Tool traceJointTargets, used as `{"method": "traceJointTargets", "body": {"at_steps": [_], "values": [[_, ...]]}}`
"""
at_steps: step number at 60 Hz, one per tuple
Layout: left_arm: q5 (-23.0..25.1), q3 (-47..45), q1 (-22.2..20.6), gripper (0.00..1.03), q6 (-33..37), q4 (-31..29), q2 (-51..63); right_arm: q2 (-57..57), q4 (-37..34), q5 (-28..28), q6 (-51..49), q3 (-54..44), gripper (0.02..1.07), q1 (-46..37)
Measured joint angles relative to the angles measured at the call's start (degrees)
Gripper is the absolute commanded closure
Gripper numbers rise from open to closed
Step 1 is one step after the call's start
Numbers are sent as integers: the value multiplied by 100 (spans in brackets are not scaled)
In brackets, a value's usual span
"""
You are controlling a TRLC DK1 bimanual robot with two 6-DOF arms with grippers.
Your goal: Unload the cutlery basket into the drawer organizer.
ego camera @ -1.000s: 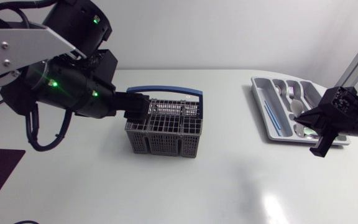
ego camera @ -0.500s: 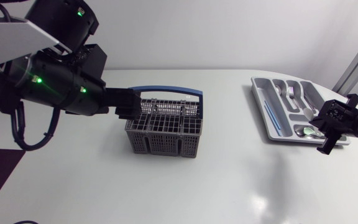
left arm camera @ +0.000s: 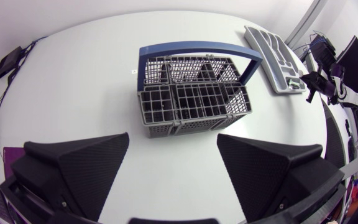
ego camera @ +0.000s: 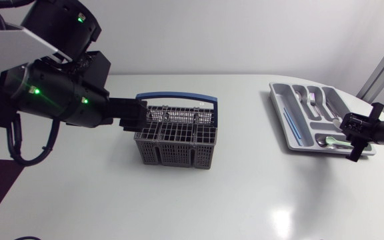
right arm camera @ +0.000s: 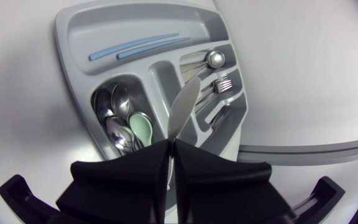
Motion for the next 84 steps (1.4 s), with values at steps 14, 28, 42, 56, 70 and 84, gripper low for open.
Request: {"method": "traceJointTargets", "body": {"at_steps": [14,28,42,56,70,84], "values": [[-76,-98,0,4,24,-2,-116,420,540,260,-363,13,62,-149],[-127,-127,0,4,44,-85,-227,420,758,304,-509,-76,33,-157],[-151,-225,42,4,175,-146,-474,72,800,260,-442,-378,6,-157],[-188,-387,219,4,328,-236,-702,-678,579,151,90,-697,6,-26],[-212,-573,380,4,479,-258,-984,-1628,330,153,1294,-898,6,496],[-216,-846,717,4,761,-256,-1217,-2662,219,317,2677,-1272,6,1154]]}}
